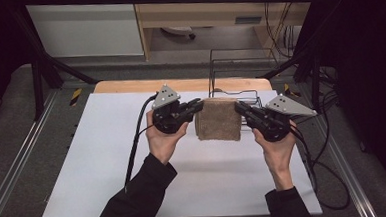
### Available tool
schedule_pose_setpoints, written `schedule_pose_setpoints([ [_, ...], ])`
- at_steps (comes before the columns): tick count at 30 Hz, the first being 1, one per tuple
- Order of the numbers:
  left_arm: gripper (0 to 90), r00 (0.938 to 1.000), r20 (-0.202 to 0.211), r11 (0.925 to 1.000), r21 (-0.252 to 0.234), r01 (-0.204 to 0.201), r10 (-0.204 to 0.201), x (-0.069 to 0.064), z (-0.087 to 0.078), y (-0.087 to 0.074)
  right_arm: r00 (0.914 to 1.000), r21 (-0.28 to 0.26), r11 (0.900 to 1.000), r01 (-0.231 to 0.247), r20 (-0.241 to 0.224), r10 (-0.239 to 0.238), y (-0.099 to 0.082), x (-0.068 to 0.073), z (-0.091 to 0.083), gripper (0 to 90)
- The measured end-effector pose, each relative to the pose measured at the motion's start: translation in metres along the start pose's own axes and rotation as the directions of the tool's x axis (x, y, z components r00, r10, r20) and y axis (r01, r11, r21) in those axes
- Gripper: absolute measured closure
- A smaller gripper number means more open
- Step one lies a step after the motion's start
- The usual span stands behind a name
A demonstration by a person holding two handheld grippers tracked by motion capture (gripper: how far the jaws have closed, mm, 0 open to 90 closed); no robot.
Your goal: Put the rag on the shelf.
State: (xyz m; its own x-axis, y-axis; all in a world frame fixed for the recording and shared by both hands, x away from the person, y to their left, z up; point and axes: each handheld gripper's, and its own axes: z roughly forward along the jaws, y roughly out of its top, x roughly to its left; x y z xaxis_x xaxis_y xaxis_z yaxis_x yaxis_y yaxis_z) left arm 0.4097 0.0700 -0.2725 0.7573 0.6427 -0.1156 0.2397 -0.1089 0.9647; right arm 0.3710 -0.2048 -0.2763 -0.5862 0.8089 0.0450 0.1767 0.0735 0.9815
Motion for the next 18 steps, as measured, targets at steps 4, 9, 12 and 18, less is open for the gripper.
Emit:
schedule_pose_setpoints([
  [4, 81.9, 1.0000, 0.005, 0.9998, -0.018, -0.001, 0.001, -0.001, 0.003, 0.007, 0.9999, -0.018, 0.9998, 0.005, 0.009, -0.005, 0.006, -0.003, -0.003, 86.0],
  [9, 81.9, 1.0000, 0.008, 0.9993, -0.036, -0.004, 0.004, -0.002, 0.008, 0.016, 0.9996, -0.035, 0.9993, 0.015, 0.025, -0.014, 0.015, -0.006, -0.005, 86.0],
  [12, 82.0, 0.9999, 0.010, 0.9988, -0.049, -0.001, 0.001, -0.002, 0.010, 0.021, 0.9994, -0.047, 0.9988, 0.017, 0.031, -0.015, 0.020, -0.008, -0.006, 86.1],
  [18, 82.0, 1.0000, 0.009, 0.9975, -0.071, -0.002, 0.003, -0.002, 0.016, 0.031, 0.9989, -0.068, 0.9976, 0.016, 0.045, -0.013, 0.028, -0.013, -0.007, 86.1],
])
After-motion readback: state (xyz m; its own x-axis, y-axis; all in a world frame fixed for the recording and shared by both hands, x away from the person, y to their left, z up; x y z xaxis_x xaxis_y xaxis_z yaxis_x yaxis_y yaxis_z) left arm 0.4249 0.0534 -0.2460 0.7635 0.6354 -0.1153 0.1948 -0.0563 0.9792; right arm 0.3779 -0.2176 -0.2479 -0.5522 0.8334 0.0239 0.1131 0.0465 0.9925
